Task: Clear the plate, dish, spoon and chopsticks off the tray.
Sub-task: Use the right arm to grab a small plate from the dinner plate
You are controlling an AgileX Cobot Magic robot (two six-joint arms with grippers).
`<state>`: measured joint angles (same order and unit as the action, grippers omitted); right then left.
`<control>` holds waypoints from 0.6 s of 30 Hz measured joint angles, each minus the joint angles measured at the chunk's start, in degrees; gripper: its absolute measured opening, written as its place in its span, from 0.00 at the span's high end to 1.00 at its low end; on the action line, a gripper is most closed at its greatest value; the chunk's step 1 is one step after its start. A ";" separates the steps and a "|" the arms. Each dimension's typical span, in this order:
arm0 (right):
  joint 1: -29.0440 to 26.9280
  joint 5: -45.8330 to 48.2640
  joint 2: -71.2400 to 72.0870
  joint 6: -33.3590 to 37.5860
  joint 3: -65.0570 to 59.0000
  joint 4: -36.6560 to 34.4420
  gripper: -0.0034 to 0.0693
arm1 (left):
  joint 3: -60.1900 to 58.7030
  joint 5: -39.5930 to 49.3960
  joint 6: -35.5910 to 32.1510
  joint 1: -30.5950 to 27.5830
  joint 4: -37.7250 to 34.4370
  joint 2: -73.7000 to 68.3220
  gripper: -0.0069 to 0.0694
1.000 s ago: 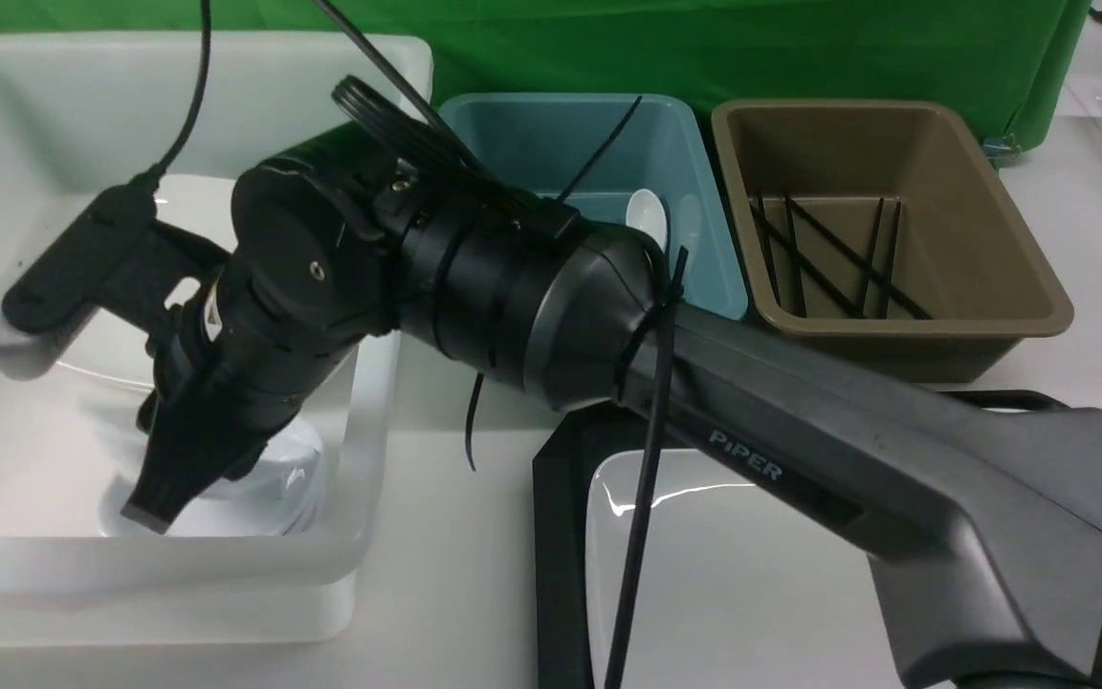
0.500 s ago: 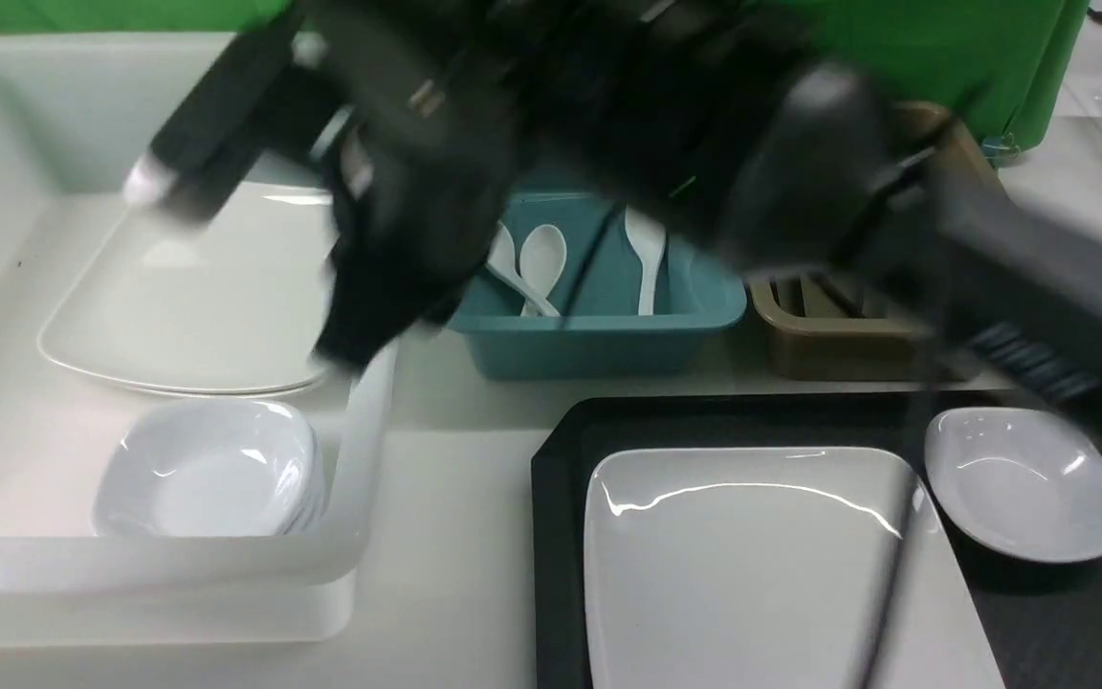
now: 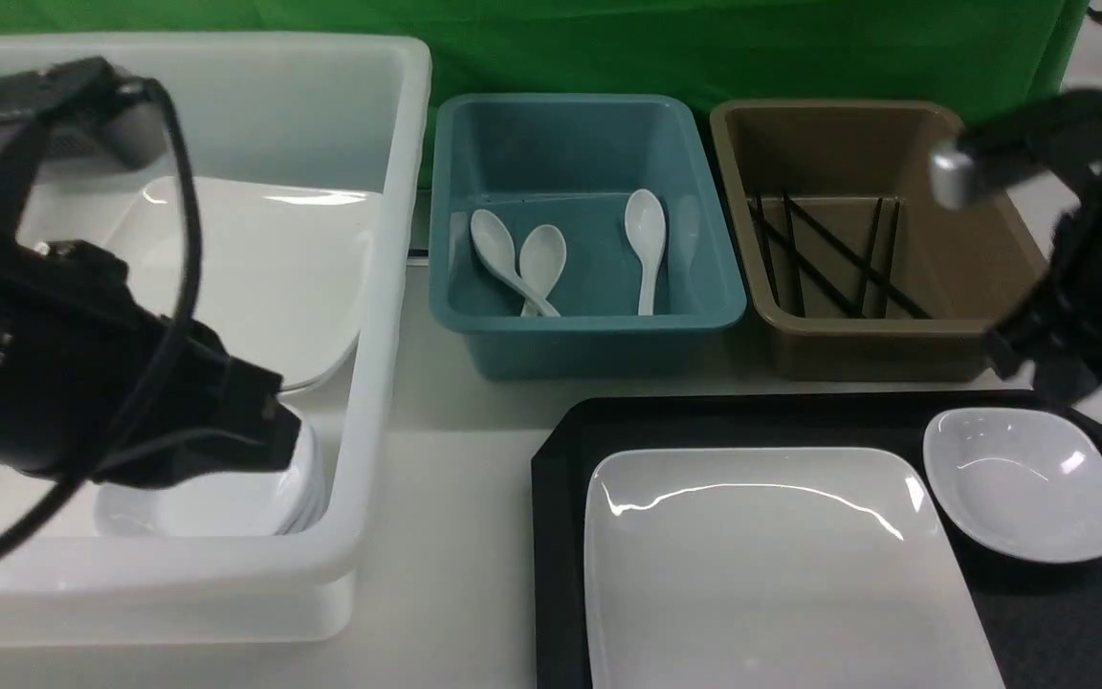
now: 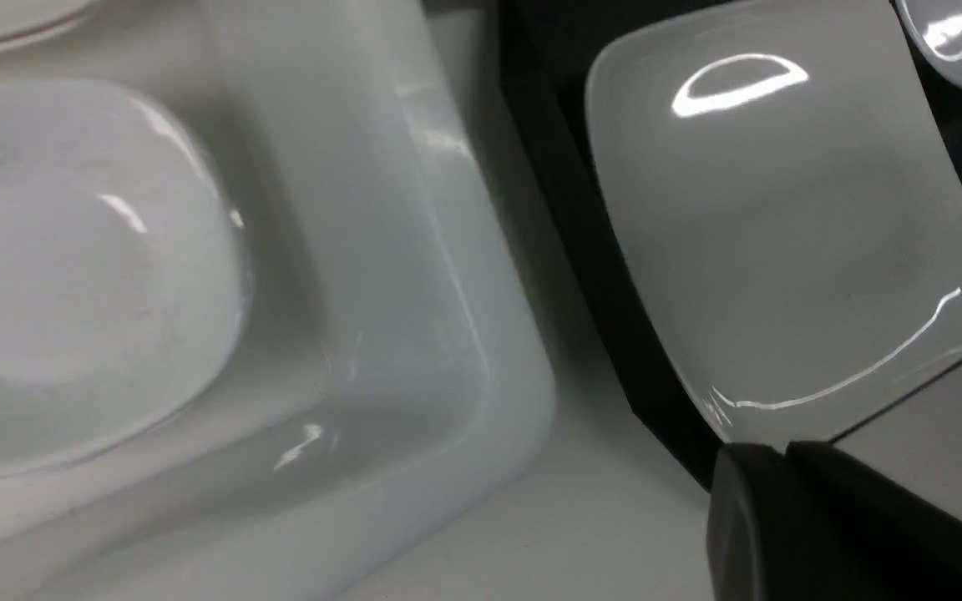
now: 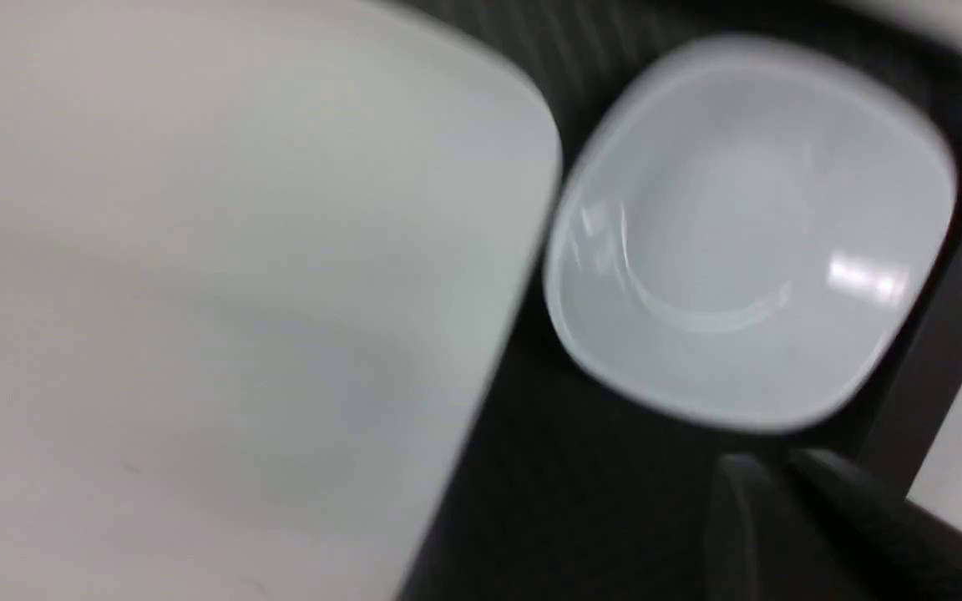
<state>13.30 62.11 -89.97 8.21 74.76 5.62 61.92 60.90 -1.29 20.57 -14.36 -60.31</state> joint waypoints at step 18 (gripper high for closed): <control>-2.78 -16.22 -9.72 6.50 -12.47 0.49 0.25 | -0.05 -2.11 1.91 2.82 6.37 -4.27 0.89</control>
<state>10.52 45.89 -99.68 14.70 62.29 6.11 61.87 58.78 0.62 23.39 -8.00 -64.58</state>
